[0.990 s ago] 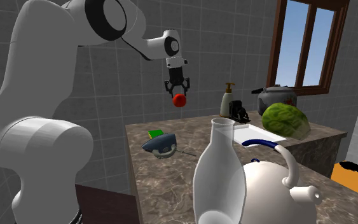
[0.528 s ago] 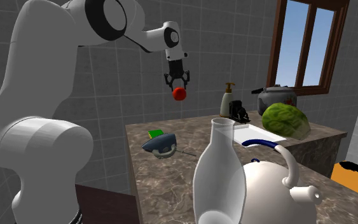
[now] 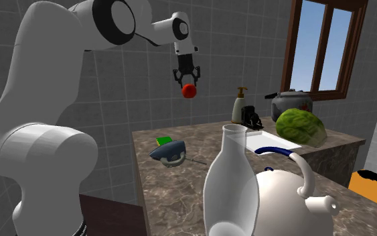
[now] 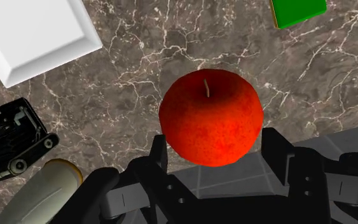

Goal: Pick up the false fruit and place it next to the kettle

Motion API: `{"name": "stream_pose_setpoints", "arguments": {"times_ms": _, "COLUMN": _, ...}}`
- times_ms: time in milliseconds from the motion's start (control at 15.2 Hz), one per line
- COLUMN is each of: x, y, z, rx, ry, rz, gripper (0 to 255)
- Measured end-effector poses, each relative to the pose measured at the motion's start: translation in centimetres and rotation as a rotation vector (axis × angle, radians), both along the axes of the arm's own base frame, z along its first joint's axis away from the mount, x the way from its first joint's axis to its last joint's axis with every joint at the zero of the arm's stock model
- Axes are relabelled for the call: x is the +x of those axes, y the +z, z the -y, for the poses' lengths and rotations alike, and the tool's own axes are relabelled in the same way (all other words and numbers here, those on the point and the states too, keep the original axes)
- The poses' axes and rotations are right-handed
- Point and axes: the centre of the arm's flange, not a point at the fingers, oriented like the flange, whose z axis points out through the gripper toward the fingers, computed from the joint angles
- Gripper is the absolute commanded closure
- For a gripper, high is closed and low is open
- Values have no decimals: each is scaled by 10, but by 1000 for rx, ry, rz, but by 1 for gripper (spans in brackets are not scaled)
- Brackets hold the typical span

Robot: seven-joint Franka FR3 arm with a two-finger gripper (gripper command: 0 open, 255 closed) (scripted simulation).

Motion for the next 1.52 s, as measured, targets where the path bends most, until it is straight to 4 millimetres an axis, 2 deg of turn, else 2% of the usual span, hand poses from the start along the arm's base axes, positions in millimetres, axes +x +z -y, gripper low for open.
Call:
{"name": "stream_pose_setpoints", "arguments": {"times_ms": 198, "x": -5, "y": 11, "z": 2, "rx": 0, "ry": 0, "rz": 0, "gripper": 255}}
{"name": "stream_pose_setpoints", "arguments": {"times_ms": 396, "x": -33, "y": 14, "z": 21, "rx": 0, "ry": 0, "rz": -1, "gripper": 255}}
{"name": "stream_pose_setpoints", "arguments": {"times_ms": 858, "x": -102, "y": 11, "z": 82, "rx": 0, "ry": -1, "rz": -1, "gripper": 255}}
{"name": "stream_pose_setpoints", "arguments": {"times_ms": 924, "x": -103, "y": 11, "z": 82, "rx": 0, "ry": -2, "rz": 0, "gripper": 0}}
{"name": "stream_pose_setpoints", "arguments": {"times_ms": 990, "x": -102, "y": 11, "z": 82, "rx": 0, "ry": -1, "rz": 0, "gripper": 0}}
{"name": "stream_pose_setpoints", "arguments": {"times_ms": 1188, "x": -96, "y": -14, "z": 81, "rx": 15, "ry": -97, "rz": -25, "gripper": 0}}
{"name": "stream_pose_setpoints", "arguments": {"times_ms": 1518, "x": -80, "y": -78, "z": 82, "rx": 48, "ry": -327, "rz": -81, "gripper": 0}}
